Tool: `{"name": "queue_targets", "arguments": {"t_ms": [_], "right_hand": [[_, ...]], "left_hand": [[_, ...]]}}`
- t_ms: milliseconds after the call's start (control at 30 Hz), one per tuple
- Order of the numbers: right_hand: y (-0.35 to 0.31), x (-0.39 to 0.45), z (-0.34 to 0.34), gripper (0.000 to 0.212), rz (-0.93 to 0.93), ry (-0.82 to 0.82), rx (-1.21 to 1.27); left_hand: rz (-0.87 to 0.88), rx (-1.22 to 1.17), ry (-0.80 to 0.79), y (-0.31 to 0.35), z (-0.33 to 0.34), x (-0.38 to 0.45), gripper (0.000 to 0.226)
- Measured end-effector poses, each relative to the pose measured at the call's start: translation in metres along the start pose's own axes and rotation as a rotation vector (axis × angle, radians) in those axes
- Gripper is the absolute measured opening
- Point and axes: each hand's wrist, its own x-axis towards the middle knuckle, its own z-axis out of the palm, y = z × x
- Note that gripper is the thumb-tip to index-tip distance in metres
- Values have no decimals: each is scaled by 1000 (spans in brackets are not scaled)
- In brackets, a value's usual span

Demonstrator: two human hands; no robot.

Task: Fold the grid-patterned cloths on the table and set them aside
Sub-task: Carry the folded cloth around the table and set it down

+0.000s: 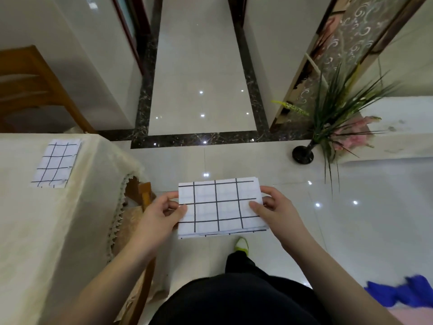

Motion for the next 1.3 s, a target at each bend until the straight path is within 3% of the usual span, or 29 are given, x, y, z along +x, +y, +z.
{"name": "queue_targets", "arguments": {"t_ms": [433,800,1133,1300], "right_hand": [[-86,169,-13,30,-44,-233,-39],[-160,288,99,32,-71,-467,-172],[-214,365,176,29,-72,-578,-271],[-232,407,223,30,-68,-736,-332]], "left_hand": [[-37,-226,256,81,17,100,29],[-43,-352,497,80,-66,181,29],[-69,-429,609,100,-124,236,31],[-129,-424,732,99,-147,253,31]]}}
